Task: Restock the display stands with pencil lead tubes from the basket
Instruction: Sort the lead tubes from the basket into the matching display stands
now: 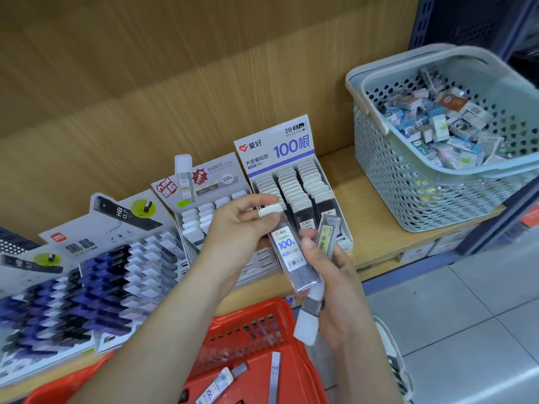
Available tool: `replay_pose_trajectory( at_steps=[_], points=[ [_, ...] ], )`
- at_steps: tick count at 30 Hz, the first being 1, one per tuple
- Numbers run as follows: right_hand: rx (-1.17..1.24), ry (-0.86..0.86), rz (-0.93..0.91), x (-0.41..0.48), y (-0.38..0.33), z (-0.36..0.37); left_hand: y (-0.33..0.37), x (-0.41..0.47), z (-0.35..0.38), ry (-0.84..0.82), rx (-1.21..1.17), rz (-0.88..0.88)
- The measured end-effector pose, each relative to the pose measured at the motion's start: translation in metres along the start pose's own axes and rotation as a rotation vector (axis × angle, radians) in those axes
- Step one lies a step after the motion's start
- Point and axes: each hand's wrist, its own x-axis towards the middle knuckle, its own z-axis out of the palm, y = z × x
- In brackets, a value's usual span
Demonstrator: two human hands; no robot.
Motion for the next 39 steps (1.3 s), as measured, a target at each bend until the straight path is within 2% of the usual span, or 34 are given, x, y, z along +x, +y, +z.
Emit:
replay_pose_trajectory(
  at_steps=[5,9,13,16,18,26,30,39],
  points=[
    [0.137,0.011,0.089,0.002,0.008,0.001,0.000,0.004,-0.013,0.065,-0.031,0.082],
    [0.287,0.081,0.130,0.004,0.020,0.002,-0.002,0.006,-0.016,0.108,0.143,0.166],
    [0.478,0.262,0.119,0.012,0.026,-0.008,0.003,0.010,-0.017,0.050,0.284,0.169],
    [0.593,0.462,0.087,0.018,0.024,-0.021,0.002,0.017,-0.014,0.090,0.342,0.260],
    [0.630,0.525,0.036,0.017,0.020,-0.026,-0.001,0.019,-0.007,0.094,0.373,0.312],
    [0.634,0.583,0.014,0.022,0.023,-0.023,-0.022,0.030,0.014,0.091,0.603,0.399],
    [0.727,0.551,0.038,0.022,0.023,-0.027,-0.024,0.029,0.017,0.083,0.705,0.451],
    [0.714,0.528,0.029,0.017,0.021,-0.024,-0.034,0.023,0.022,-0.005,0.798,0.529]
  ],
)
